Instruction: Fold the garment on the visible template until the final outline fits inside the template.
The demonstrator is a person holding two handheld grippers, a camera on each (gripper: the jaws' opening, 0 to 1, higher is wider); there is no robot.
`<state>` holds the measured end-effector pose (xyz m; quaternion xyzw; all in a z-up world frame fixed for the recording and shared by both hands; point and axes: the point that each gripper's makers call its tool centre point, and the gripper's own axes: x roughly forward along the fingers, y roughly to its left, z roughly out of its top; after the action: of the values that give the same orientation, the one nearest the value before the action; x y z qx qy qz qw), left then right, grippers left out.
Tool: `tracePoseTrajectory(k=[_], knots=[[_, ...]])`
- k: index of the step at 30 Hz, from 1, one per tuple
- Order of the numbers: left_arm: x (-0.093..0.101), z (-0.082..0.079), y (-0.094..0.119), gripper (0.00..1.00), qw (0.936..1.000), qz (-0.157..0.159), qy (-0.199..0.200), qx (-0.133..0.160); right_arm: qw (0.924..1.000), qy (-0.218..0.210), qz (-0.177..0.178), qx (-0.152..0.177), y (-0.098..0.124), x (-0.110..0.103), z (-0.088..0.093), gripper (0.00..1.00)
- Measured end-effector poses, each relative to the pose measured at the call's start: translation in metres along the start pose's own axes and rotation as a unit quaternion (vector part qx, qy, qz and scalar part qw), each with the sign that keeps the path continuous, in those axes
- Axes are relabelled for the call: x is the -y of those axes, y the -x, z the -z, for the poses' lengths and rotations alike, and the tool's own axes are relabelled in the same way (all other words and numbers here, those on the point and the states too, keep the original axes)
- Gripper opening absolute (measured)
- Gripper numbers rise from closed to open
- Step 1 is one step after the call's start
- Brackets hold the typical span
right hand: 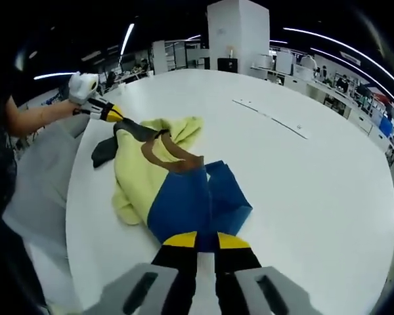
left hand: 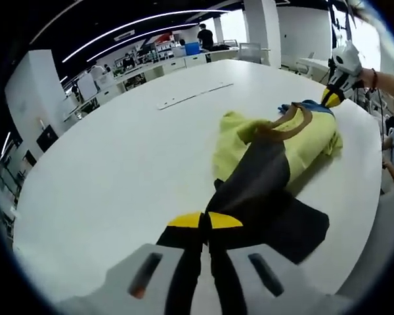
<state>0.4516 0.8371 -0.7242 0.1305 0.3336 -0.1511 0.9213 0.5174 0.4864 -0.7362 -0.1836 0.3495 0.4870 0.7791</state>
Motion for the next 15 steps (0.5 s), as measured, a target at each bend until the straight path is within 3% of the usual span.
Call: tracePoseTrajectory(k=[7,15], knots=[[0.004,-0.025,0.000,0.08,0.9984,0.026,0.021,0.046,0.9999,-0.001,-0.010,0.011,-0.002,0.002,-0.010,0.12],[0.020,-0.036,-0.020,0.12,0.9974,0.061,-0.005,0.037,0.9996,0.005,-0.027,0.006,-0.011,-0.002,-0.016,0.19]])
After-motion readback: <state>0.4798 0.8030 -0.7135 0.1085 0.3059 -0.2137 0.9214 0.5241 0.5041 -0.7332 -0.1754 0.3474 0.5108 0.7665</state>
